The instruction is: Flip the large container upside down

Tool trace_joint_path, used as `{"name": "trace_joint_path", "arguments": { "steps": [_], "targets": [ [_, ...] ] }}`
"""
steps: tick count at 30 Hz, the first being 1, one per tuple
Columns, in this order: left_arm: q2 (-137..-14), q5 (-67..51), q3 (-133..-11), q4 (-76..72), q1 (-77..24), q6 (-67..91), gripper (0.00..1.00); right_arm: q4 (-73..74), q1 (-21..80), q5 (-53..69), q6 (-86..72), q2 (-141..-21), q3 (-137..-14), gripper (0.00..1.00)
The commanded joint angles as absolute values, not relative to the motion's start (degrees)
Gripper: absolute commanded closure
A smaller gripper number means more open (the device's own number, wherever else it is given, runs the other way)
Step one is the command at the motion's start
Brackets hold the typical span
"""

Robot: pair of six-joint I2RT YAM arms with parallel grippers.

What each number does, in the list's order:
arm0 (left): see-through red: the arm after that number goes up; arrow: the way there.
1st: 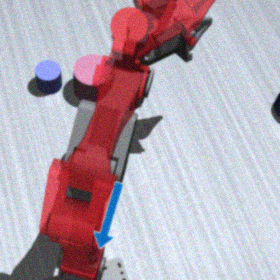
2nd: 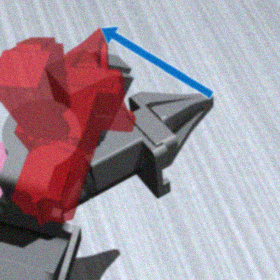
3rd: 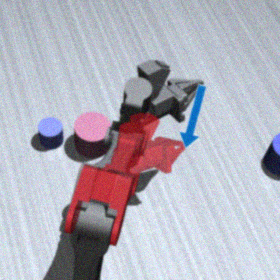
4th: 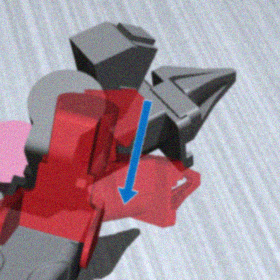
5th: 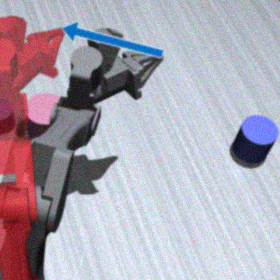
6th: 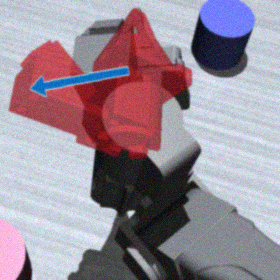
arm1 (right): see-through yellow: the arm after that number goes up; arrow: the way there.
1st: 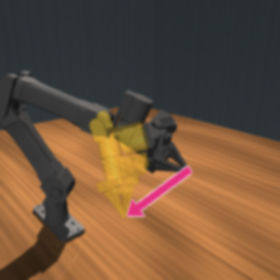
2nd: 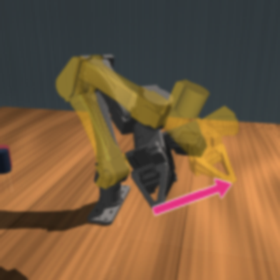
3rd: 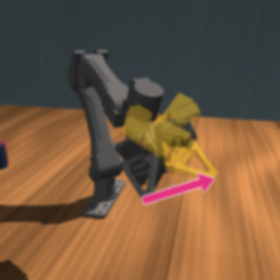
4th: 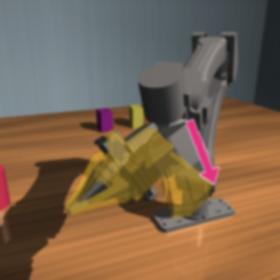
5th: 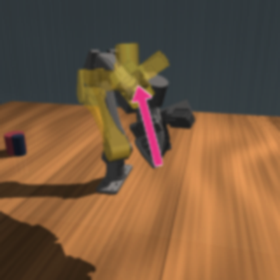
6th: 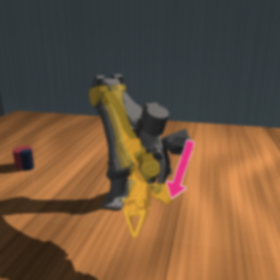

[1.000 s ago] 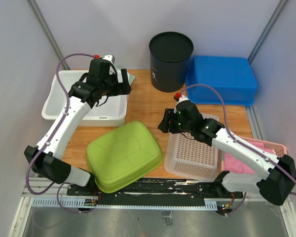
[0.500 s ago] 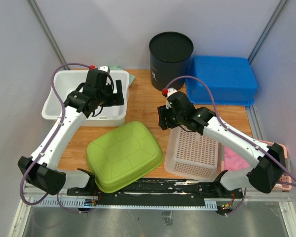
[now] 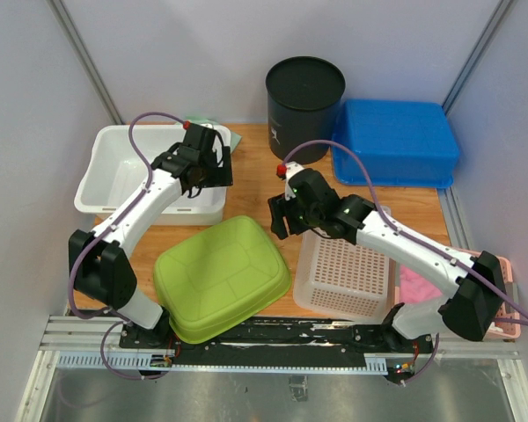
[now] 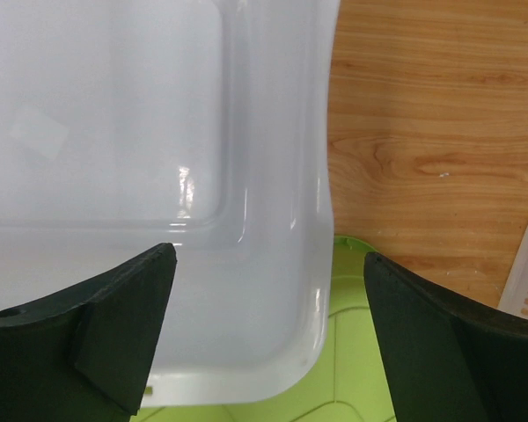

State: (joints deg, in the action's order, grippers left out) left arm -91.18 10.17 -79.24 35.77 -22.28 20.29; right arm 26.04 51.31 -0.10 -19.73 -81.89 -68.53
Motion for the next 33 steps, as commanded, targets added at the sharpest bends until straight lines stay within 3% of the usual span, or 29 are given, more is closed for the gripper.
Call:
{"name": "trace_joint_path", "arguments": {
  "steps": [1, 6, 9, 11, 13, 16, 20, 22, 28, 33],
  "targets": [
    [-96.74, 4.17, -83.67, 30.33, -22.41, 20.87, 0.32, 24.35, 51.68, -1.66, -18.92, -88.51, -72.70, 0.37],
    [-99.96, 5.24, -90.09, 33.10, -22.41, 19.72, 0.72, 22.13, 51.68, -1.35, -19.62, -93.90, -76.59, 0.38],
    [-99.06, 7.28, -92.69, 33.79, -22.37, 19.16, 0.85, 18.05, 51.53, -2.86, -19.91, -96.98, -78.05, 0.38],
    [-99.11, 9.67, -94.66, 34.02, -22.35, 18.50, 0.86, 14.46, 51.50, -3.65, -20.49, -98.74, -78.12, 0.39],
    [-100.45, 11.04, -97.19, 35.19, -22.16, 18.20, 0.72, 10.40, 51.38, -3.98, -21.43, -100.14, -77.80, 0.40],
    [-103.26, 11.51, -101.18, 37.59, -21.61, 18.55, 0.36, 3.24, 51.12, -4.53, -22.92, -101.88, -76.65, 0.42],
    [-104.20, 11.25, -104.14, 40.12, -21.07, 19.63, 0.16, -4.12, 50.27, -4.73, -26.77, -104.26, -75.43, 0.44],
    [-103.27, 11.21, -104.77, 40.98, -20.77, 20.30, 0.11, -6.42, 50.15, -4.62, -27.76, -106.06, -75.48, 0.45],
    [-98.05, 10.66, -102.75, 42.55, -19.43, 22.11, 0.10, -2.97, 50.10, -2.59, -27.08, -111.87, -79.43, 0.49],
    [-91.84, 9.39, -99.93, 44.10, -18.59, 22.69, 0.09, -1.54, 50.05, -0.35, -26.88, -108.92, -73.55, 0.51]
  ]
}}
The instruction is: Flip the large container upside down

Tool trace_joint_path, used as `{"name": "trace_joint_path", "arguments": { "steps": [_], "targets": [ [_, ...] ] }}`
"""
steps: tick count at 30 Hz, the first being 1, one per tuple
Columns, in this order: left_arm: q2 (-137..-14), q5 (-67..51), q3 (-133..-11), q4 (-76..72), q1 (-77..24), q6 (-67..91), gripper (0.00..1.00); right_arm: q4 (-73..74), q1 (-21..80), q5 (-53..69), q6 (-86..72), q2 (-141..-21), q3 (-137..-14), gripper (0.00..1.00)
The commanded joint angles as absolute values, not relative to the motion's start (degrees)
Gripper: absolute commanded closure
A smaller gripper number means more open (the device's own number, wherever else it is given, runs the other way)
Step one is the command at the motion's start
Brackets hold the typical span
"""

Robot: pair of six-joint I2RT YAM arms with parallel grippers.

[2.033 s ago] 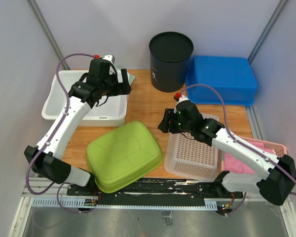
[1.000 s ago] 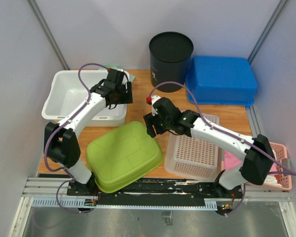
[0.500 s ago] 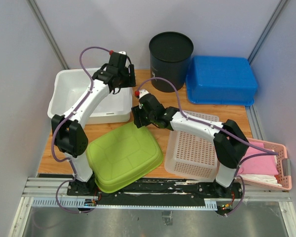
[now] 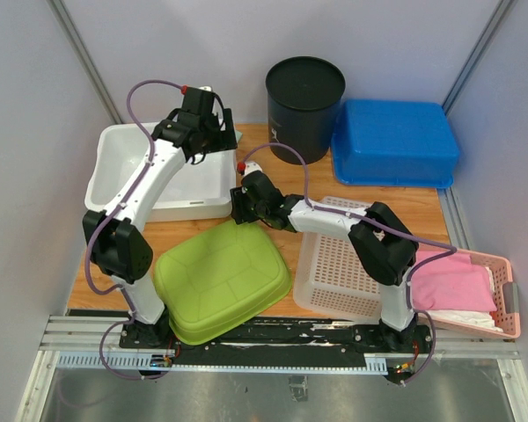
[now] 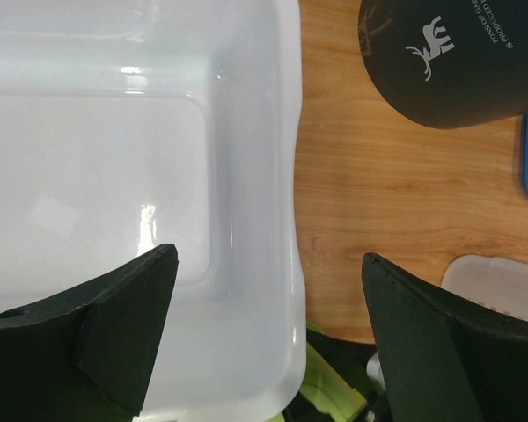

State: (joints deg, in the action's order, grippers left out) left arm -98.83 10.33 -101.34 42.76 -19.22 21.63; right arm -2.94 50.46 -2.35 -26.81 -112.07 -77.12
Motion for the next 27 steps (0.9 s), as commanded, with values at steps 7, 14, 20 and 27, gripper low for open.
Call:
{"name": "trace_joint_path", "arguments": {
  "steps": [7, 14, 20, 27],
  "targets": [
    [-79.11, 4.35, -89.33, 47.25, -18.57, 21.95, 0.08, 1.05, 49.91, -2.25, -25.79, -95.06, -60.28, 0.54],
    [-66.35, 3.39, -75.15, 53.01, -18.56, 24.58, 0.08, 9.57, 50.58, 3.16, -16.77, -84.54, -62.67, 0.44],
    [-61.00, 8.18, -70.68, 56.06, -18.60, 26.69, 0.08, 12.85, 67.84, 6.04, -4.11, -80.24, -60.53, 0.44],
    [-62.51, 12.69, -72.04, 55.67, -18.07, 31.14, 0.08, 6.20, 80.97, 4.14, 1.58, -84.72, -59.57, 0.42]
  ]
}}
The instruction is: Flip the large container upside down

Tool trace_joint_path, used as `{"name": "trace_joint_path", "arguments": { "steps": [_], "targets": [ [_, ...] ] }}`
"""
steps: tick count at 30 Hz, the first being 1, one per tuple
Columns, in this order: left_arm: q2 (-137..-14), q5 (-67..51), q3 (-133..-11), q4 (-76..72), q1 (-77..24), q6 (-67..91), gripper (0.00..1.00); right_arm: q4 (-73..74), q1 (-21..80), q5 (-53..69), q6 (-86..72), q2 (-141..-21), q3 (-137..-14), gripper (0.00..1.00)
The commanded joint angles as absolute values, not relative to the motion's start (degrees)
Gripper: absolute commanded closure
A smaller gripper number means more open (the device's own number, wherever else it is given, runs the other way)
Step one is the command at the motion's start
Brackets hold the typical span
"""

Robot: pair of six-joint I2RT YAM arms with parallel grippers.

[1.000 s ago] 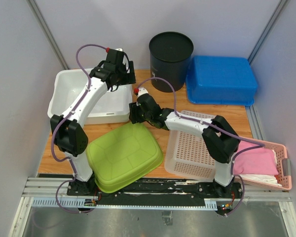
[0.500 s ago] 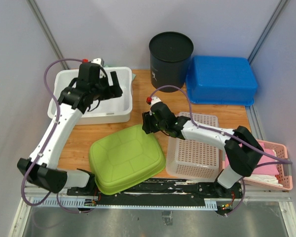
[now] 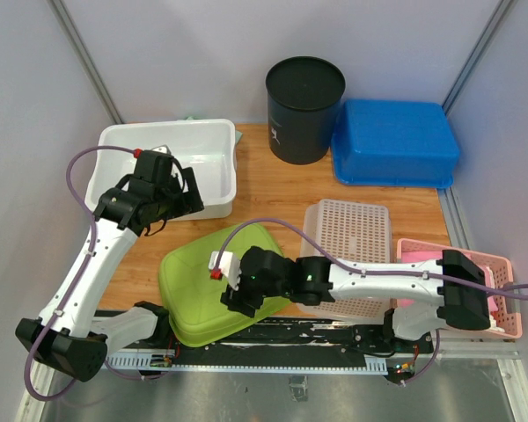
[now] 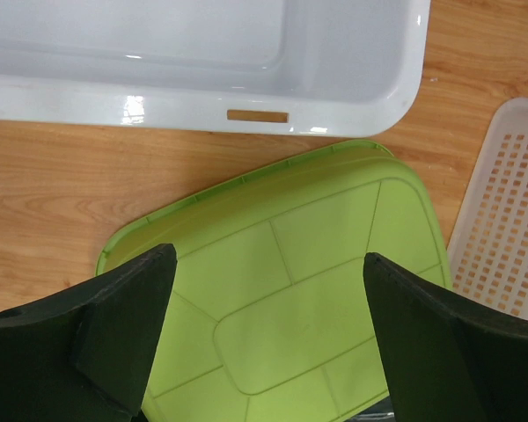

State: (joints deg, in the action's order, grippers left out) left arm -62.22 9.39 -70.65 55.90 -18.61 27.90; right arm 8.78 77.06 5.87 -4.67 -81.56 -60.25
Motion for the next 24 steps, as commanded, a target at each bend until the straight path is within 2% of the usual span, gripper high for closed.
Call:
{"name": "trace_joint_path", "arguments": {
  "steps": [1, 7, 17, 24],
  "targets": [
    [-62.49, 12.74, -72.20, 55.51, -17.91, 31.29, 0.09, 5.65, 82.47, 2.48, 2.59, -85.85, -59.71, 0.42],
    [-62.64, 11.94, -73.91, 54.26, -17.12, 30.17, 0.09, 3.22, 86.60, -6.53, 4.77, -91.81, -60.63, 0.35],
    [-62.47, 11.68, -74.32, 53.00, -17.14, 29.88, 0.09, 1.35, 87.03, -31.28, 2.64, -96.28, -59.82, 0.32],
    [-62.57, 11.74, -74.65, 52.67, -17.09, 29.67, 0.09, 1.62, 86.72, -36.21, -4.42, -103.28, -65.24, 0.32]
  ]
}}
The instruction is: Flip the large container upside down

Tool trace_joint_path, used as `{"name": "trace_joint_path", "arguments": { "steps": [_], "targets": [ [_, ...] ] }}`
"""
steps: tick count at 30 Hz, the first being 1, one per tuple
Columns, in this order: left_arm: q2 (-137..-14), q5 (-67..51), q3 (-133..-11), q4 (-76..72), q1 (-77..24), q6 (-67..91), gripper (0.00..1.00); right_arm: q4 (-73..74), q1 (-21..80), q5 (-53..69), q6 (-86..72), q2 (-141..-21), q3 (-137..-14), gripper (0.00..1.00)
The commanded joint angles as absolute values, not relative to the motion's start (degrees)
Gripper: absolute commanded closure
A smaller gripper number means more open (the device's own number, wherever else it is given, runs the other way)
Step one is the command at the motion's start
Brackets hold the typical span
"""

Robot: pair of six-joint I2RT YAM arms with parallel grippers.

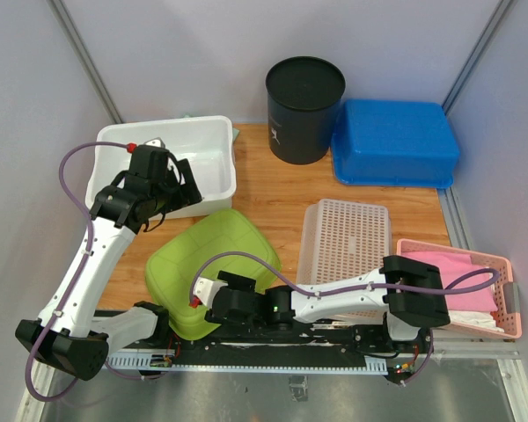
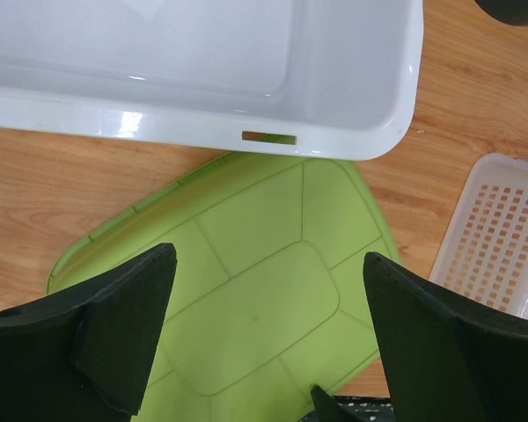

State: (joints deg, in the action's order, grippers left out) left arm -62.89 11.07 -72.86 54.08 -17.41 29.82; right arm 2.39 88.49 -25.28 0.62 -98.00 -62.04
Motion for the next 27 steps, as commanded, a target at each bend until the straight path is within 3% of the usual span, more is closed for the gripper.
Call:
{"name": "trace_joint_path", "arguments": {
  "steps": [1, 5, 12, 18, 26, 27],
  "targets": [
    [-62.55, 11.77, -74.62, 52.58, -17.11, 29.63, 0.08, 1.60, 86.72, -35.60, -5.03, -104.14, -66.36, 0.32],
    [-62.67, 11.56, -74.80, 52.64, -17.09, 29.40, 0.09, 1.43, 85.54, -34.16, -8.89, -103.37, -66.67, 0.32],
    [-60.74, 11.56, -72.53, 57.25, -17.13, 28.63, 0.07, -4.34, 82.43, -27.27, -11.97, -88.87, -54.90, 0.32],
    [-53.24, 11.71, -65.43, 63.81, -17.13, 33.84, 0.07, -2.88, 69.19, -13.89, -20.45, -78.43, -49.26, 0.31],
    [-47.11, 18.70, -54.06, 71.31, -17.09, 45.08, 0.07, 6.88, 51.98, 4.43, -28.20, -85.88, -58.87, 0.31],
    [-46.39, 20.35, -53.31, 72.27, -17.06, 46.98, 0.02, 8.39, 51.00, 5.46, -28.32, -87.14, -60.51, 0.31]
  ]
}}
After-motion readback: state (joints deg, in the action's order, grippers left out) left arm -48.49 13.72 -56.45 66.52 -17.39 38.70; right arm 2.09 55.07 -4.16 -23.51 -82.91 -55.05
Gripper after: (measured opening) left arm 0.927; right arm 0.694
